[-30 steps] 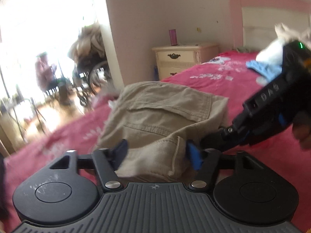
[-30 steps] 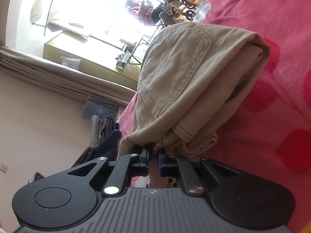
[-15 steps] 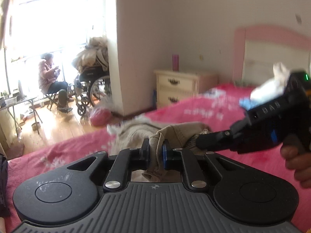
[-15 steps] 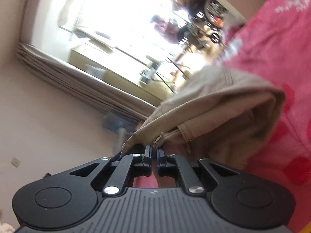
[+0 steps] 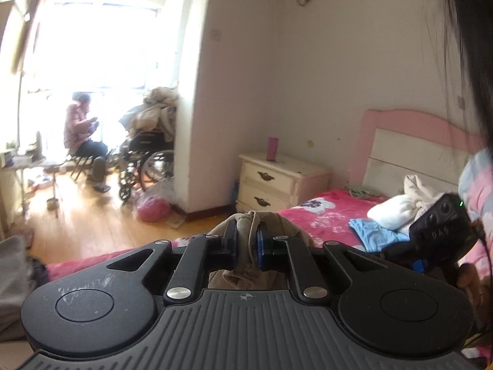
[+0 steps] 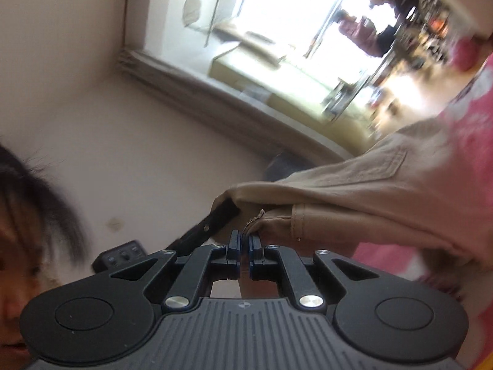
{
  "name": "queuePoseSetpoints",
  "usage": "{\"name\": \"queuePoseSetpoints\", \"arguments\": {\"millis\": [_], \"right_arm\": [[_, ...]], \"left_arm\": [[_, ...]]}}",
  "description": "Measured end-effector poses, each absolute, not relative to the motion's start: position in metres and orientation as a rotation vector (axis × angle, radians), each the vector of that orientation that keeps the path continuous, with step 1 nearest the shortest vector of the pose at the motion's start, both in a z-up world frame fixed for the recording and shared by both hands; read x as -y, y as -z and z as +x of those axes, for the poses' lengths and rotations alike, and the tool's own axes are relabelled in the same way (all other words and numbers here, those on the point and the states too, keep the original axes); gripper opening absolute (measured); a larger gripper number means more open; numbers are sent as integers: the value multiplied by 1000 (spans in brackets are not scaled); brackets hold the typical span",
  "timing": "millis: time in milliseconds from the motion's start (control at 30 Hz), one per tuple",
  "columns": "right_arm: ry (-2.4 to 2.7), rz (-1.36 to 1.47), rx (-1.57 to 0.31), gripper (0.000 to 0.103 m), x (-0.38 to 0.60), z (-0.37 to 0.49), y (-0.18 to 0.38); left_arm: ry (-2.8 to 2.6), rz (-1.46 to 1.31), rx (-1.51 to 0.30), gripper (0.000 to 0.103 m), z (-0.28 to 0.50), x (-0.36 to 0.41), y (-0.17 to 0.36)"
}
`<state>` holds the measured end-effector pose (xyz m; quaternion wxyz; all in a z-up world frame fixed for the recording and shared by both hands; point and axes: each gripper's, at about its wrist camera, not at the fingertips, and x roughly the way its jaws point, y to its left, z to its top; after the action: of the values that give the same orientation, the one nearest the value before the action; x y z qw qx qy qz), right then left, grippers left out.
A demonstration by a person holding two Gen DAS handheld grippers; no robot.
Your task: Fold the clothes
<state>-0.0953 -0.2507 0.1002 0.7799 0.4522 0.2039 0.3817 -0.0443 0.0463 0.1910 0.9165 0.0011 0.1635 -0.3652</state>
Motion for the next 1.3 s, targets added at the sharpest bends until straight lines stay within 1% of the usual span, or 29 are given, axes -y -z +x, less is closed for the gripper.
{"name": "queuePoseSetpoints", "arguments": {"millis": [100,233,333,400,500,733,867,900,967,1000,1033,1067,1100,1133,1167,1200,1233,1300], "right_arm": [[-882,983,-523,4,226,-82,-85],[-880,971,-733,4,187,-54,-37],[-842,979,-872,4,165,-39,-3],[-811,1012,-941,4,155,-33,15],[-821,1067,-972,4,145,-31,24],[-887,1072,-1046,4,112,-32,39],[-864,959,-1129,3,86,-36,62],[-832,894,-1171,4,78,-38,72],[-756,713,-1261,5,64,-44,90],[-731,648,-1307,5,61,-46,97],[-721,614,-1346,5,62,-49,102],[-727,628,-1354,6,68,-53,103],[-731,656,-1343,13,77,-57,100],[-730,679,-1324,26,88,-60,95],[-731,691,-1291,34,102,-65,88],[-726,694,-1246,44,117,-71,81],[-710,691,-1189,44,135,-77,73],[-631,675,-1088,44,173,-82,59]], "left_arm": [[634,6,-380,10,-37,-66,-175],[429,54,-429,10,-12,-92,-134],[304,37,-521,10,21,-115,-98],[247,11,-558,10,32,-129,-87],[191,-33,-568,10,42,-147,-86],[116,-13,-489,10,51,-165,-93],[43,143,-459,10,67,-150,-63],[28,189,-486,12,74,-147,-50],[10,245,-573,16,85,-143,-25],[0,237,-587,18,84,-144,-22],[-10,223,-590,26,81,-146,-21],[-21,209,-593,37,78,-148,-20],[-38,199,-577,45,73,-151,-23],[-58,193,-552,60,66,-154,-29],[-78,188,-524,68,59,-157,-36],[-90,189,-494,69,51,-159,-44],[-98,192,-463,70,43,-161,-53],[-65,201,-426,74,26,-160,-71]]}}
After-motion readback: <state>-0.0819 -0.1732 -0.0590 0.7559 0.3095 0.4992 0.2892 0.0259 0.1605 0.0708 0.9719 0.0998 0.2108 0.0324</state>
